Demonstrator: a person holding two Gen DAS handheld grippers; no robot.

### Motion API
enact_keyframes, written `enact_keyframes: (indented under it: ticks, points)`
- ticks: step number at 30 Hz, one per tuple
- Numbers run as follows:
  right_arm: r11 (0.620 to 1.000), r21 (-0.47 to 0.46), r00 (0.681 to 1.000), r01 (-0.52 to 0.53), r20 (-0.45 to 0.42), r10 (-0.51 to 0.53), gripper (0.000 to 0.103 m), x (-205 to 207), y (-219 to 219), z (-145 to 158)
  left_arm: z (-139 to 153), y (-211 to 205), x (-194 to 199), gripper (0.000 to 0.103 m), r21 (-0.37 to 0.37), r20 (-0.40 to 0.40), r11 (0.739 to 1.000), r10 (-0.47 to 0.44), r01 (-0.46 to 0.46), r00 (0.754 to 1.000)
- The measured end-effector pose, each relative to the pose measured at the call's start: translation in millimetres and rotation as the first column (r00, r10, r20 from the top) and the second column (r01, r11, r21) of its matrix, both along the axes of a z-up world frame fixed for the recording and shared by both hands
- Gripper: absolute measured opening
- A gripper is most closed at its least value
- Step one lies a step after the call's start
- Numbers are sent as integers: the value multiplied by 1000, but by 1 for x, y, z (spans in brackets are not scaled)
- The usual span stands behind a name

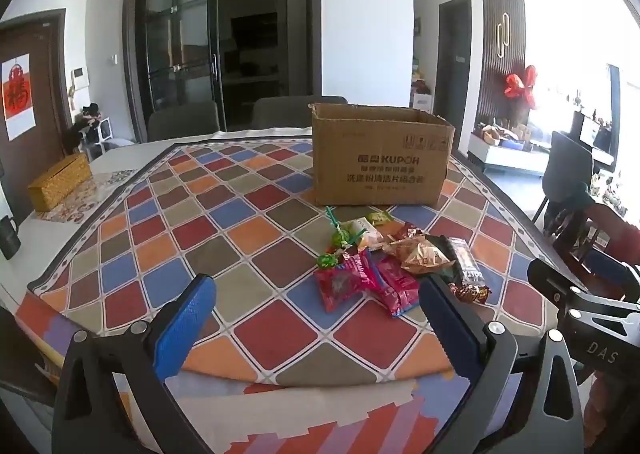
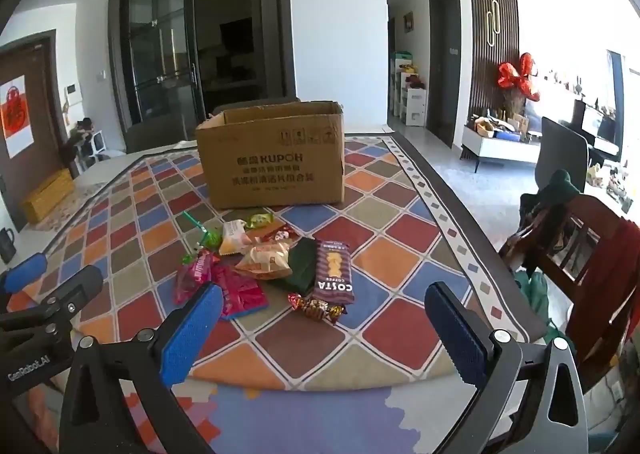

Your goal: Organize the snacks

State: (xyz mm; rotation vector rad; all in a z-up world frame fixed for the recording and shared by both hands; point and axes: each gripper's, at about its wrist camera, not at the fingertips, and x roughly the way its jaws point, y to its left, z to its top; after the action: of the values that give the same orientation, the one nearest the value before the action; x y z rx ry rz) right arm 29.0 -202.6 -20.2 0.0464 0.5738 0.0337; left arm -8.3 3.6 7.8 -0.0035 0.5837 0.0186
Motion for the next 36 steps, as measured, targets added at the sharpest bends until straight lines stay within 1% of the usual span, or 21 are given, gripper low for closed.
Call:
enact_keyframes:
  ticks: [36]
  points:
    - [1000, -9, 1000, -17, 20, 17, 102, -5, 4, 9, 5, 0, -1, 103, 1, 13, 1000, 2, -2, 1000]
